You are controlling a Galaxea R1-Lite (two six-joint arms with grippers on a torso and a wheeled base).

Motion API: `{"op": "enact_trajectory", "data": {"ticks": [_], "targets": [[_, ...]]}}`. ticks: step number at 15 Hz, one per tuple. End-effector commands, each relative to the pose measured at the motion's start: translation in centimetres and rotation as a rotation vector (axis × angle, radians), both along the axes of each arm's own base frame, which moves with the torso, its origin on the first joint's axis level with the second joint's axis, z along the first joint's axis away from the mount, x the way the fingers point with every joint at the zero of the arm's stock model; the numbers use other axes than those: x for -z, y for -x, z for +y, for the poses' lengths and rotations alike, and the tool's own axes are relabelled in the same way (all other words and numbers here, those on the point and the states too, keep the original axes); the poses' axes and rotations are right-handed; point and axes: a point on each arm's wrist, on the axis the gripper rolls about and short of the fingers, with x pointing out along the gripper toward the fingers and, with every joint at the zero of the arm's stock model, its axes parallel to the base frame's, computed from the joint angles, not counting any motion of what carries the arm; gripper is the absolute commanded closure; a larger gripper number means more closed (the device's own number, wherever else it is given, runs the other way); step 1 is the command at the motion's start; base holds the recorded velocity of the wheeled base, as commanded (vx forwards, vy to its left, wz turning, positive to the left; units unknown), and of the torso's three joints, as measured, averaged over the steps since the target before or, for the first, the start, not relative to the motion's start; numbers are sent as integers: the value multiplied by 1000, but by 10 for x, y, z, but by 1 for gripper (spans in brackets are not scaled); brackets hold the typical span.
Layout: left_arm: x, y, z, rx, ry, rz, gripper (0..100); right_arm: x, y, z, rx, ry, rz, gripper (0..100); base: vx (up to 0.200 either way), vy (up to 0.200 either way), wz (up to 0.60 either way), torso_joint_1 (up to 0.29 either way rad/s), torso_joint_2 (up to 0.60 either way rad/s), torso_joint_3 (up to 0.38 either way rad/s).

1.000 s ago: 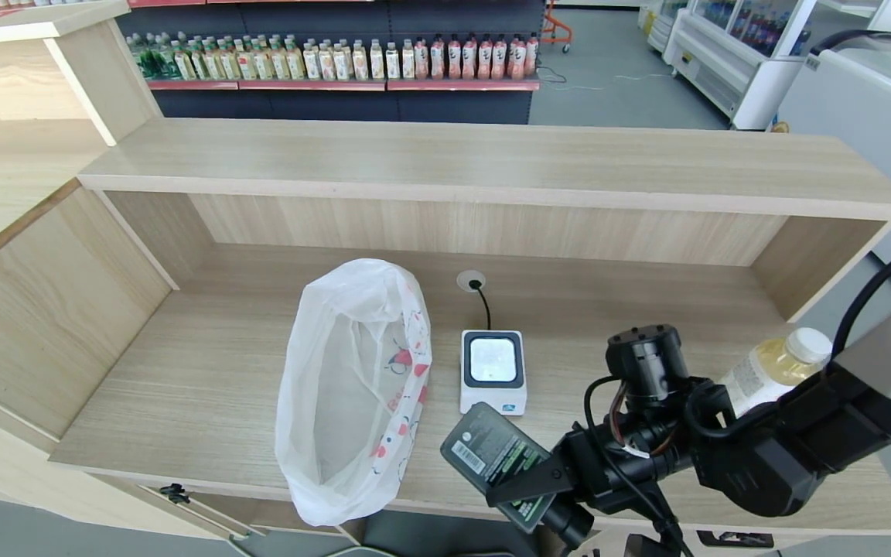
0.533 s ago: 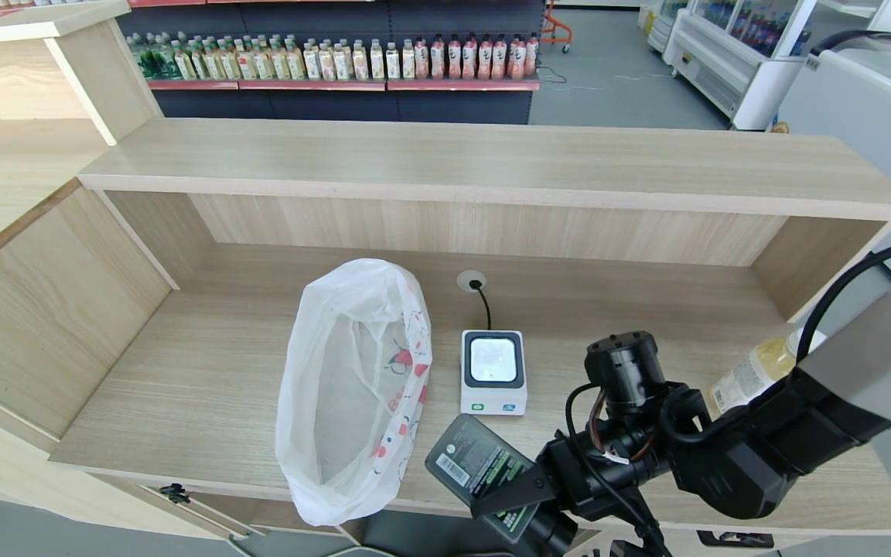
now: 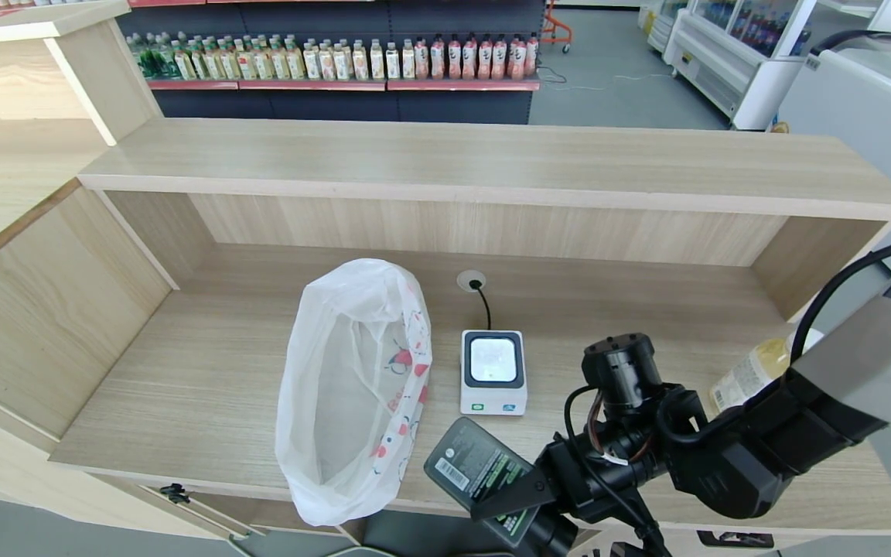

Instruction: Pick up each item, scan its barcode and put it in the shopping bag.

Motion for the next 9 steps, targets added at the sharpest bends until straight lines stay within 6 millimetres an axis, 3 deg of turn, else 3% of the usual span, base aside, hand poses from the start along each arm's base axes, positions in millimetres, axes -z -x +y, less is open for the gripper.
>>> {"op": "enact_trajectory", "data": {"ticks": [1, 9], "targets": [[0, 0, 0, 0, 2, 0, 0, 0, 1, 0, -1, 0, 0, 100, 0, 0, 0, 0, 0, 0], [0, 0, 0, 0, 0, 0, 0, -2, 2, -2, -5, -4, 5, 100, 0, 0, 0, 0, 0, 0]]}}
